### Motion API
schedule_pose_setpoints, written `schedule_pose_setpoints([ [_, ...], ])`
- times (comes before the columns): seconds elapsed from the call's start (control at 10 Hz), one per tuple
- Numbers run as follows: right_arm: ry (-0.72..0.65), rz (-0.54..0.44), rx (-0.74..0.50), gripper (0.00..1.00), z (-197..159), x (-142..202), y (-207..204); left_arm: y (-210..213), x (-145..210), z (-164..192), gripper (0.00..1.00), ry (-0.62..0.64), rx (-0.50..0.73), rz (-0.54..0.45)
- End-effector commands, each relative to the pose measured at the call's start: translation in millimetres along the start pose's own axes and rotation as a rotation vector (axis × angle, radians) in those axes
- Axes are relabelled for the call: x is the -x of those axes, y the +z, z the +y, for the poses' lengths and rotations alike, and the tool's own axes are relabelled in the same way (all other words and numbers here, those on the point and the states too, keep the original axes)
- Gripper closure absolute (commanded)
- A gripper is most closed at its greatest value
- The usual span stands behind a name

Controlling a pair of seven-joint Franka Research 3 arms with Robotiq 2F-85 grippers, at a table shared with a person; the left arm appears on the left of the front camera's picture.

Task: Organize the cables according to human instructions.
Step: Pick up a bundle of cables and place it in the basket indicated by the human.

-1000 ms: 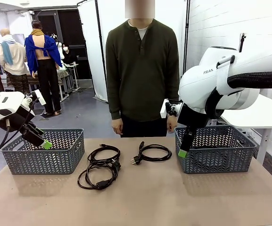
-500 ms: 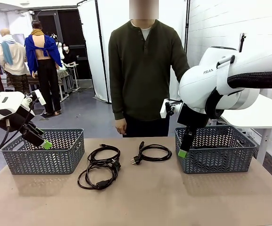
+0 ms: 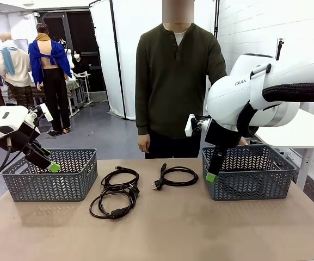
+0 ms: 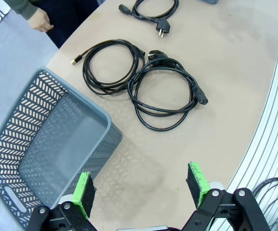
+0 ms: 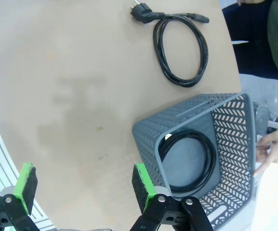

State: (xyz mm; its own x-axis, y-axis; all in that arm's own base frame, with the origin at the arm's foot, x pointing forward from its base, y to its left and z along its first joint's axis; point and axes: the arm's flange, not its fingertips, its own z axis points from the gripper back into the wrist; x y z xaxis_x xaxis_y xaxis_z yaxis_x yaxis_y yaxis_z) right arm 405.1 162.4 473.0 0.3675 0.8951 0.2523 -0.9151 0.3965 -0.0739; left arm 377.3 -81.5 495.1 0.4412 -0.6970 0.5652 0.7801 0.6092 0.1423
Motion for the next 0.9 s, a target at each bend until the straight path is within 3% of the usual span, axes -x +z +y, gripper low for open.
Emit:
schedule_pose_setpoints([
  [0.0,-0.002,0.004,0.004,0.00,0.5,-0.4,-0.5,0.1,1.4,1.6,0.00,-0.002,0.006,0.000],
  [0.8,0.000,0.000,0.000,0.00,0.0,0.0,0.0,0.1,1.4,1.6,0.00,-0.002,0.006,0.000],
])
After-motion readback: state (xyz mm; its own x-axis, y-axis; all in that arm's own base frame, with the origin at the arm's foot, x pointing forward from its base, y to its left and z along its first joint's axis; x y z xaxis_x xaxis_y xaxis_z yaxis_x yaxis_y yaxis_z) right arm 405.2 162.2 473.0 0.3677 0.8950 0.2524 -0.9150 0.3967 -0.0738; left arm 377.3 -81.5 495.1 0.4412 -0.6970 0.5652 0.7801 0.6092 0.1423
